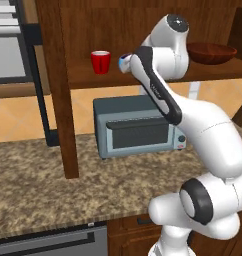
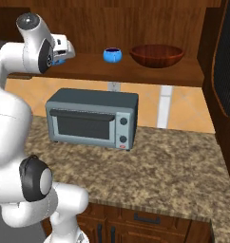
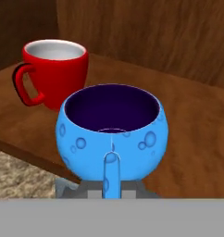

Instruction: Gather all objects into one cabinet and sort the glasses and bowls to opposite sides.

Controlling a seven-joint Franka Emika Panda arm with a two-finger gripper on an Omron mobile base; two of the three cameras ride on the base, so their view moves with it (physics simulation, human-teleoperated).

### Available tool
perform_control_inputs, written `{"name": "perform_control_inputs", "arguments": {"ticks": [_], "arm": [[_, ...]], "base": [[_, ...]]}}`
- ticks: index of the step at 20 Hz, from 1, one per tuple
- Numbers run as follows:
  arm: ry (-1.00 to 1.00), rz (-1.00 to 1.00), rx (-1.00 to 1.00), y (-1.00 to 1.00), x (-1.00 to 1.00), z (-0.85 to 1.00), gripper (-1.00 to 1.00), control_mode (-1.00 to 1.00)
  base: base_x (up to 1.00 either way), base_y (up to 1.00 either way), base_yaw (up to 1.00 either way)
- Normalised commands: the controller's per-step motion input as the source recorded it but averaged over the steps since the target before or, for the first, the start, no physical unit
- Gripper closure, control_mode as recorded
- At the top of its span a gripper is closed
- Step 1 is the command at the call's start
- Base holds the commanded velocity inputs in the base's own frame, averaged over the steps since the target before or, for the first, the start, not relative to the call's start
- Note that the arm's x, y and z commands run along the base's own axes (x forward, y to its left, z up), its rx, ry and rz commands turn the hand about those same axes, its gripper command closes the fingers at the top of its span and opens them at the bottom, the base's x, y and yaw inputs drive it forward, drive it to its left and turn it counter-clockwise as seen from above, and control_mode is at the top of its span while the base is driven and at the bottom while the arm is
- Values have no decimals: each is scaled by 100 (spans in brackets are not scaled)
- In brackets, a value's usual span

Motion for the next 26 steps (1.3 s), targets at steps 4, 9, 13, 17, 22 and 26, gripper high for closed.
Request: {"name": "perform_control_inputs", "arguments": {"ticks": [4,9,13,17,22,26], "arm": [[8,-2,10,0,39,-27,100,-100],[2,0,10,13,43,-26,100,-100],[-4,0,4,36,56,-21,100,-100],[-1,-2,0,31,86,-13,100,-100],[5,-1,0,2,91,-7,100,-100],[7,-1,0,0,49,-12,100,-100]], "base": [[0,0,0],[0,0,0],[0,0,0],[0,0,0],[0,0,0],[0,0,0]]}}
